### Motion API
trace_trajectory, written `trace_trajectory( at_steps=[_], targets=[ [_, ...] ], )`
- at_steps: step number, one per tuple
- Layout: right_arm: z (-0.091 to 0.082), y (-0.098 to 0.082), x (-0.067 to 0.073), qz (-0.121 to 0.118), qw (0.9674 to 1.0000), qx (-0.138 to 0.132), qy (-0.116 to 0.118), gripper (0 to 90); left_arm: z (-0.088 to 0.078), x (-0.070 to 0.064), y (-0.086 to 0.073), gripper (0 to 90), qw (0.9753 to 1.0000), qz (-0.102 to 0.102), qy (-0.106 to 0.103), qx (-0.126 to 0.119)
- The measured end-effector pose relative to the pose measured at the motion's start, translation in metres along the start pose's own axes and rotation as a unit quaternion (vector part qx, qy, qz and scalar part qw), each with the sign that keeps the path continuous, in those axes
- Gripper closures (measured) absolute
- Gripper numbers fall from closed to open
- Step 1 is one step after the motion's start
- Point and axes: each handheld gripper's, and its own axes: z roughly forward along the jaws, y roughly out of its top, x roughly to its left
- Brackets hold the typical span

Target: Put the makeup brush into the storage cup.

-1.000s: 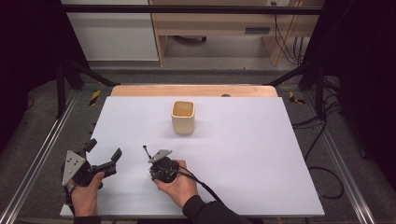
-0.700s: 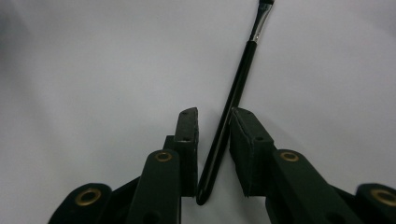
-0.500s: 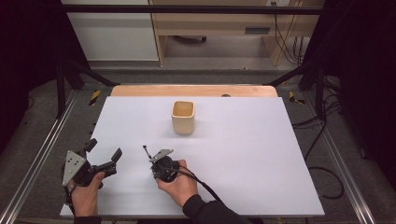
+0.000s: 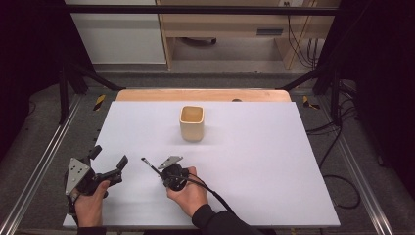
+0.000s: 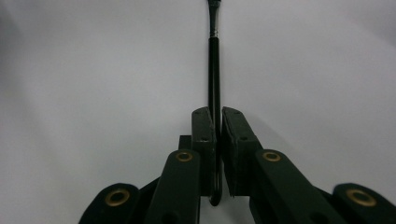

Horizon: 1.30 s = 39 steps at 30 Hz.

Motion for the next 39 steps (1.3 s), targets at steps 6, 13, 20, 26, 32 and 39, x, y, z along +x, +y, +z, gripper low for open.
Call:
trace_trajectory(
  at_steps=[6, 13, 20, 26, 32, 39],
  targets=[
    [-0.002, -0.002, -0.004, -0.006, 0.9998, -0.018, 0.004, 84.1, 0.000, -0.001, 0.000, 1.1, 1.0000, -0.003, 0.000, -0.002],
    [-0.011, -0.004, -0.009, -0.018, 0.9990, -0.041, -0.003, 84.2, -0.001, -0.002, 0.002, 1.1, 1.0000, 0.002, -0.002, -0.003],
    [-0.022, -0.005, -0.016, -0.024, 0.9978, -0.061, -0.006, 84.2, 0.000, -0.004, 0.003, 1.1, 1.0000, 0.003, -0.007, -0.003],
    [-0.033, -0.007, -0.021, -0.036, 0.9962, -0.077, -0.019, 84.2, 0.000, -0.008, 0.004, 1.5, 0.9998, -0.002, -0.018, -0.001],
    [-0.047, -0.013, -0.033, -0.032, 0.9949, -0.092, -0.024, 84.2, 0.002, -0.013, 0.004, 1.5, 0.9996, 0.001, -0.028, 0.006],
    [-0.063, -0.020, -0.052, -0.017, 0.9944, -0.102, -0.020, 84.2, 0.007, -0.021, 0.003, 1.4, 0.9989, 0.012, -0.043, 0.016]
  ],
)
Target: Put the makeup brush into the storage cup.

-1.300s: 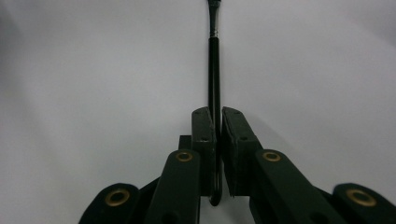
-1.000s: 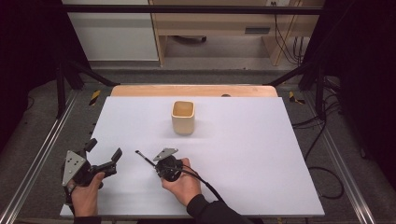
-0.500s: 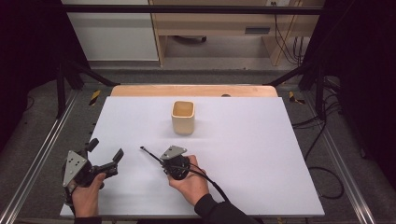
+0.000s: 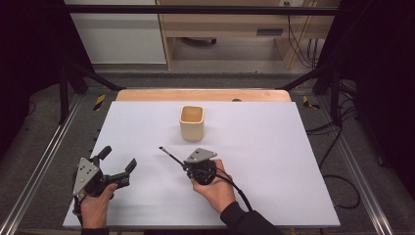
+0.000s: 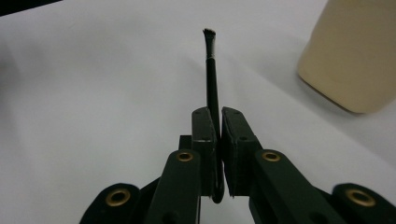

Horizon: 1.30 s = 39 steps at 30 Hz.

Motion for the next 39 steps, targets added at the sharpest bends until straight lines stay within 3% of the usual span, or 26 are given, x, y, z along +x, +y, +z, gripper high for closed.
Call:
trace_trajectory(
  at_steps=[5, 14, 24, 31, 36, 39],
  targets=[
    [-0.009, -0.003, -0.013, 0.006, 1.0000, 0.002, 0.003, 84.2, 0.003, -0.004, -0.001, 1.4, 0.9999, 0.006, -0.007, 0.007],
    [-0.015, -0.004, -0.023, 0.004, 0.9996, 0.014, 0.024, 84.2, 0.008, -0.011, -0.002, 1.5, 0.9993, 0.020, -0.025, 0.020],
    [-0.022, -0.004, -0.029, 0.007, 0.9998, 0.004, 0.018, 84.2, 0.013, -0.018, -0.003, 1.5, 0.9983, 0.025, -0.042, 0.032],
    [-0.031, -0.005, -0.033, 0.004, 0.9999, -0.015, 0.004, 84.2, 0.019, -0.028, -0.004, 1.6, 0.9969, 0.016, -0.065, 0.042],
    [-0.039, -0.007, -0.035, -0.003, 0.9996, -0.028, -0.007, 84.2, 0.024, -0.034, -0.002, 2.0, 0.9963, -0.003, -0.074, 0.044],
    [-0.042, -0.010, -0.037, -0.013, 0.9992, -0.035, -0.015, 84.2, 0.030, -0.041, 0.001, 2.1, 0.9945, -0.018, -0.090, 0.050]
  ],
)
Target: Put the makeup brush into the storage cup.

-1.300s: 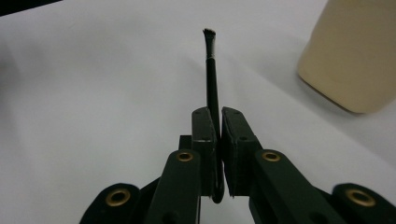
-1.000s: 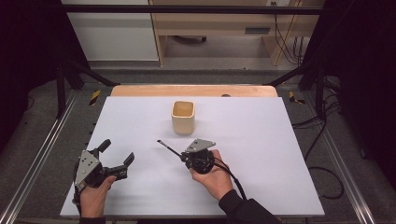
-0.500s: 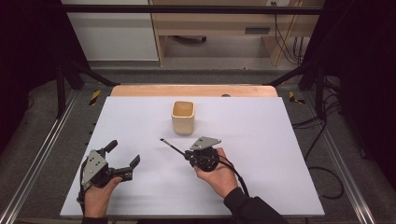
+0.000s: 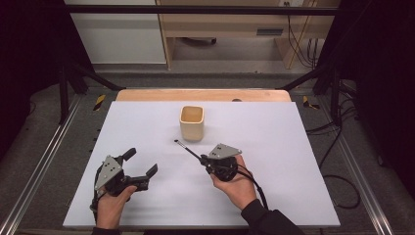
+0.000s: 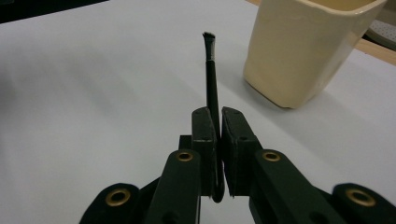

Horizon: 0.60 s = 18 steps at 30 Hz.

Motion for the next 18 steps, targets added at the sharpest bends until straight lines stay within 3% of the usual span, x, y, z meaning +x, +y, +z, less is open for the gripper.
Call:
trace_trajectory(
  at_steps=[8, 18],
  targets=[
    [-0.011, -0.004, -0.007, 0.002, 0.9999, -0.011, -0.009, 84.2, 0.024, -0.018, 0.005, 2.7, 0.9992, -0.008, -0.021, 0.032],
    [-0.023, -0.005, -0.017, -0.003, 0.9997, -0.022, -0.013, 84.2, 0.049, -0.031, 0.006, 3.4, 0.9972, -0.046, -0.034, 0.049]
  ],
)
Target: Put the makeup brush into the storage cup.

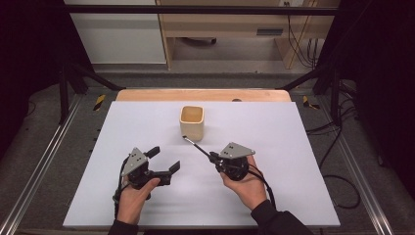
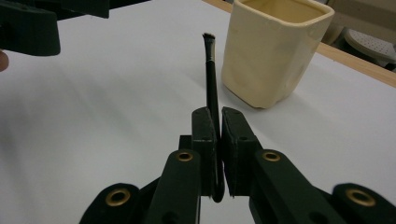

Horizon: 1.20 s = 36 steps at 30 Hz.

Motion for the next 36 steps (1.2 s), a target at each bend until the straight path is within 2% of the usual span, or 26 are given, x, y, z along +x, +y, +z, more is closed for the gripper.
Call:
trace_trajectory(
  at_steps=[14, 17, 19, 20, 21, 22, 28, 34, 35, 36],
  targets=[
    [-0.004, 0.002, -0.007, -0.011, 0.9999, 0.002, 0.005, 84.1, 0.007, -0.001, -0.004, 4.0, 0.9998, -0.013, 0.005, 0.010],
    [-0.006, 0.002, -0.007, -0.011, 0.9999, -0.001, 0.004, 84.1, 0.008, -0.003, -0.005, 4.6, 0.9996, -0.027, -0.001, 0.011],
    [-0.006, 0.003, -0.006, -0.013, 0.9999, -0.002, 0.003, 84.1, 0.010, -0.004, -0.005, 4.7, 0.9990, -0.043, -0.008, 0.009],
    [-0.006, 0.003, -0.006, -0.013, 0.9999, -0.002, 0.003, 84.1, 0.010, -0.004, -0.005, 4.7, 0.9990, -0.043, -0.008, 0.009],
    [-0.007, 0.003, -0.005, -0.015, 0.9999, -0.003, 0.004, 84.1, 0.013, -0.005, -0.005, 4.7, 0.9982, -0.058, -0.014, 0.007],
    [-0.007, 0.003, -0.005, -0.015, 0.9999, -0.003, 0.004, 84.1, 0.013, -0.005, -0.005, 4.7, 0.9982, -0.058, -0.014, 0.007],
    [-0.008, 0.004, -0.003, -0.019, 0.9998, -0.005, 0.002, 84.1, 0.019, -0.005, -0.007, 5.3, 0.9956, -0.091, -0.022, 0.002],
    [-0.008, 0.004, -0.002, -0.022, 0.9997, -0.008, 0.003, 84.1, 0.022, -0.003, -0.008, 6.2, 0.9936, -0.110, -0.024, -0.003],
    [-0.008, 0.004, -0.002, -0.021, 0.9997, -0.010, 0.004, 84.1, 0.023, -0.003, -0.008, 6.2, 0.9922, -0.121, -0.030, -0.006],
    [-0.008, 0.005, -0.001, -0.021, 0.9997, -0.010, 0.004, 84.1, 0.024, -0.003, -0.008, 6.2, 0.9917, -0.124, -0.034, -0.005]
  ],
)
